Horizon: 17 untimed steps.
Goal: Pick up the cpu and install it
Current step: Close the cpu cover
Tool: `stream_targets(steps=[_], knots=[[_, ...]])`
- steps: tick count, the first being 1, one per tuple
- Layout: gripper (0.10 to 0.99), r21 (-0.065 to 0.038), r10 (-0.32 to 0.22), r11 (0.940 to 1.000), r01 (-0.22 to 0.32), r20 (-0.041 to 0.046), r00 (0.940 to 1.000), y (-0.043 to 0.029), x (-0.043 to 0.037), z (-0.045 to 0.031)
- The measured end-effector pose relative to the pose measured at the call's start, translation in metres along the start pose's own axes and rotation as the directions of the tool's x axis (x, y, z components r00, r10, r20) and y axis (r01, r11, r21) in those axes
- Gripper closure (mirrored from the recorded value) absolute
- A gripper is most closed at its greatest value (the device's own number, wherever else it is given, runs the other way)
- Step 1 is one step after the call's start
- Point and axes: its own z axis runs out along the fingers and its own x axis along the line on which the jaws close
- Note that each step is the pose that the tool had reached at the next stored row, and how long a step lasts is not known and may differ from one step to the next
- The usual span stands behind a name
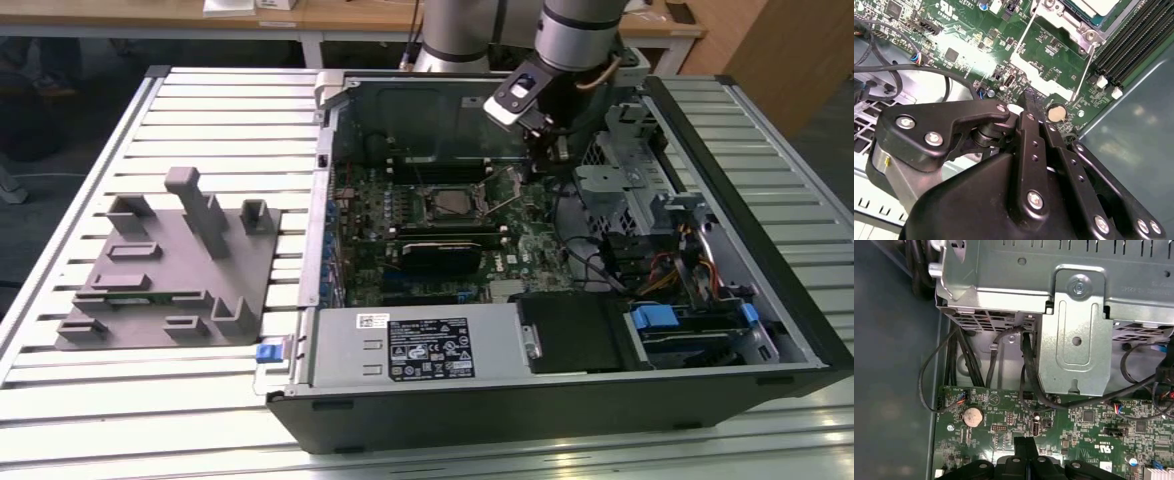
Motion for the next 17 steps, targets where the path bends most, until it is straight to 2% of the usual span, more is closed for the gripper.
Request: stream_targets(steps=[5,17], knots=[[0.98,0.0,0.0,1.0,0.0,0.0,1.0,-0.0001,0.0003,0.006],[0.98,0.0,0.0,1.0,0.0,0.0,1.0,-0.0085,0.0007,0.0059]])
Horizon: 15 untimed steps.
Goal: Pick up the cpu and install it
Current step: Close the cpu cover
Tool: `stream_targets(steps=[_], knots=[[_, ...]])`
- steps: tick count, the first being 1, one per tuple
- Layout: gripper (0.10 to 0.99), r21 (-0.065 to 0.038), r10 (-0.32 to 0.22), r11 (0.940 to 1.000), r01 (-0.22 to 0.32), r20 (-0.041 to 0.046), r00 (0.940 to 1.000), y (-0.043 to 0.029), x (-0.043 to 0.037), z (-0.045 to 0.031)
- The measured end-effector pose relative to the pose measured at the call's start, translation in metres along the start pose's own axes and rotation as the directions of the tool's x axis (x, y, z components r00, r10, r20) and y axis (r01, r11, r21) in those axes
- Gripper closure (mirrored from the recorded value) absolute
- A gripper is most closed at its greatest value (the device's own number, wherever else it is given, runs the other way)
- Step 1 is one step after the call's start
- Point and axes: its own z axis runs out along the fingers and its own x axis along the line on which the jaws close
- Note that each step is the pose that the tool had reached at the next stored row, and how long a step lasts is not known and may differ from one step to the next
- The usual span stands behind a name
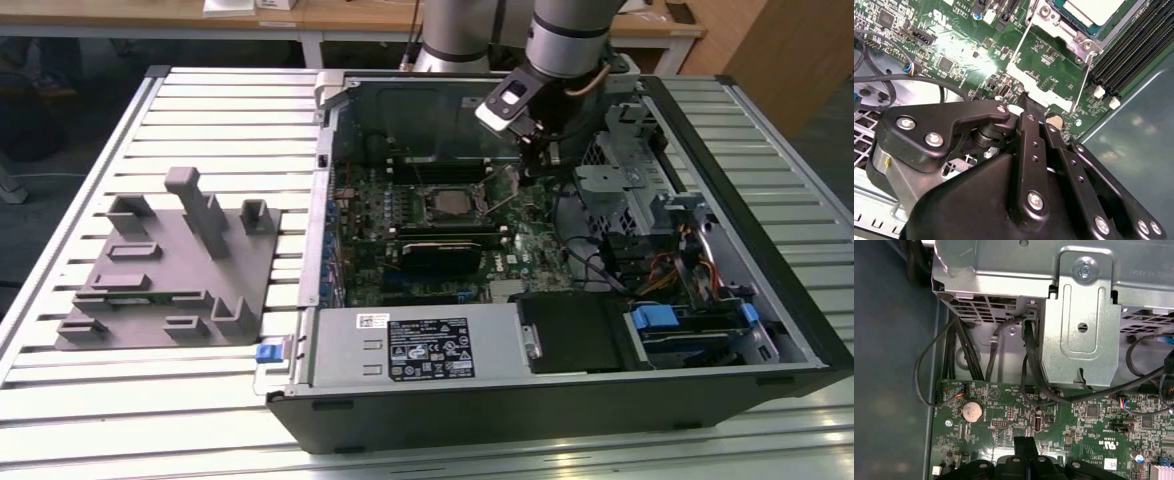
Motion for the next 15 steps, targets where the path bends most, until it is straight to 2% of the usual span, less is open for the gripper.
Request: stream_targets(steps=[4,15], knots=[[0.98,0.0,0.0,1.0,0.0,-0.0002,1.0,-0.0034,0.0002,-0.0004],[0.98,-0.001,0.0,1.0,0.0,-0.0004,1.0,-0.0186,0.001,-0.0017]])
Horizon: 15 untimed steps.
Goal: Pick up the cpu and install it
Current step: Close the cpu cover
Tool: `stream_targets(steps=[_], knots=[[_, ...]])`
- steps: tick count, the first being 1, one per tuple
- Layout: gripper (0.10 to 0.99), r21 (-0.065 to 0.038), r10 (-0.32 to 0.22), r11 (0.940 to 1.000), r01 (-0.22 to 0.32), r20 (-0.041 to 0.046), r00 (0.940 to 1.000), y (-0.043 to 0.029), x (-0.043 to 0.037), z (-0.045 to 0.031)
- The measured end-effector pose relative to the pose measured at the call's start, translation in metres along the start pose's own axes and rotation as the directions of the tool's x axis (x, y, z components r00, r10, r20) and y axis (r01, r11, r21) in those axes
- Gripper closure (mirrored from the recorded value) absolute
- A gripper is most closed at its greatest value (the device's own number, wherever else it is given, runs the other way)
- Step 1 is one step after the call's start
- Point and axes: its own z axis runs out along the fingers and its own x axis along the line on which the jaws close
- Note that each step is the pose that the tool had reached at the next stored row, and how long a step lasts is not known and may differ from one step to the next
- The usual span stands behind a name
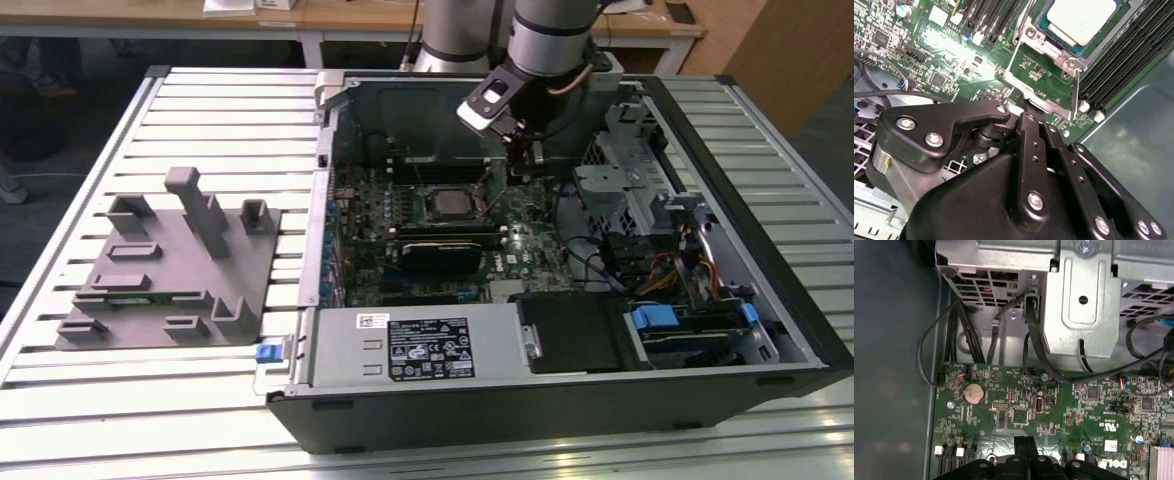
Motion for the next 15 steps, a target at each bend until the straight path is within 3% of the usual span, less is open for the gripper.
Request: stream_targets(steps=[15], knots=[[0.98,0.0,0.0,1.0,0.0,0.0,1.0,-0.0051,0.0002,-0.0001]])
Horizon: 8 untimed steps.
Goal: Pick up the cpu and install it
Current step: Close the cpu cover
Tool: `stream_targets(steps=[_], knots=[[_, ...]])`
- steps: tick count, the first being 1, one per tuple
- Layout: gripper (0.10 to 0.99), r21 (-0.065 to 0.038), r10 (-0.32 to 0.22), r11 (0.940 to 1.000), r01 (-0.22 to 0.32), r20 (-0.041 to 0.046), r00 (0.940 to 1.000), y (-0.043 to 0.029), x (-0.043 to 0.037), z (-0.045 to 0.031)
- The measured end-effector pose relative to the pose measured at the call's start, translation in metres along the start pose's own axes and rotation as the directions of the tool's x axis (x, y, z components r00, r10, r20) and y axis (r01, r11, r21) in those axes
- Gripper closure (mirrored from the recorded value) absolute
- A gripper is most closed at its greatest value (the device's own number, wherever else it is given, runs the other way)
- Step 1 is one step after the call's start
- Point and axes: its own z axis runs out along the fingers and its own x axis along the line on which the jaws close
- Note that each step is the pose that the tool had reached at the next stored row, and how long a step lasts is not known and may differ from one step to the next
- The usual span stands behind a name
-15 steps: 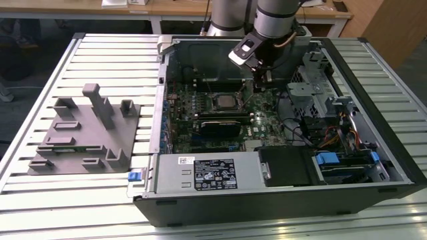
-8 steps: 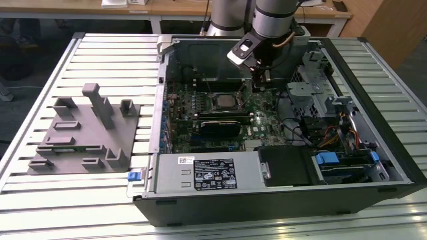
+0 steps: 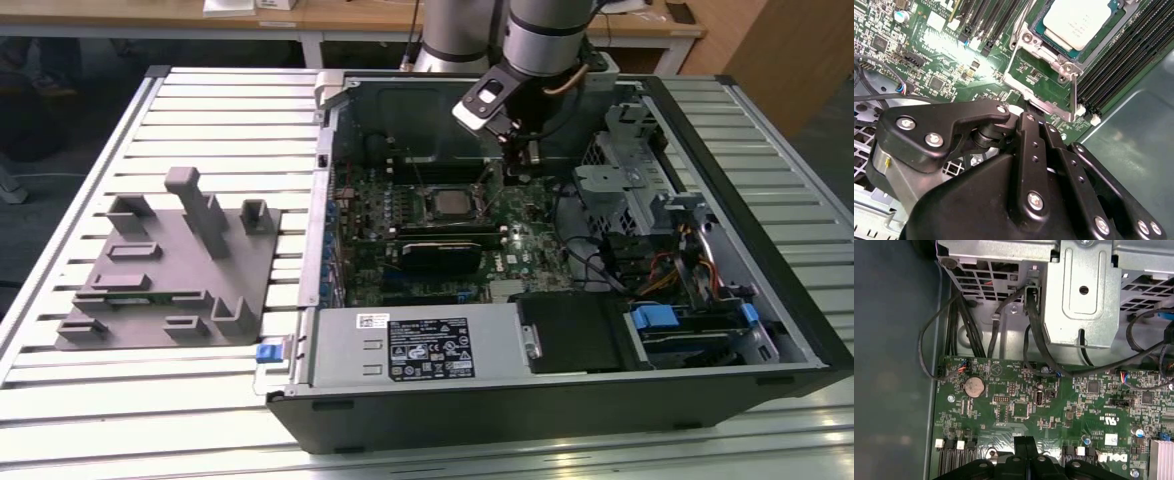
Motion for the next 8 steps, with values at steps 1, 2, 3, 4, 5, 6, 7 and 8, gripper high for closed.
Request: stream_targets(steps=[1,2,3,4,5,6,7,8], knots=[[0.98,0.0,0.0,1.0,0.0,0.0,1.0,-0.0003,0.0,0.0],[0.98,0.0,0.0,1.0,0.0,0.0,1.0,-0.0006,0.0,0.0],[0.98,0.0,0.0,1.0,0.0,0.0,1.0,-0.0009,0.0001,0.0],[0.98,0.0,0.0,1.0,0.0,0.0,1.0,-0.0011,0.0001,0.0],[0.98,0.0,0.0,1.0,0.0,0.0,1.0,-0.0013,0.0001,0.0],[0.98,0.0,0.0,1.0,0.0,0.0,1.0,-0.0014,0.0001,0.0],[0.98,0.0,0.0,1.0,0.0,0.0,1.0,-0.0016,0.0001,0.0],[0.98,0.0,0.0,1.0,0.0,0.0,1.0,-0.0019,0.0001,0.0]])
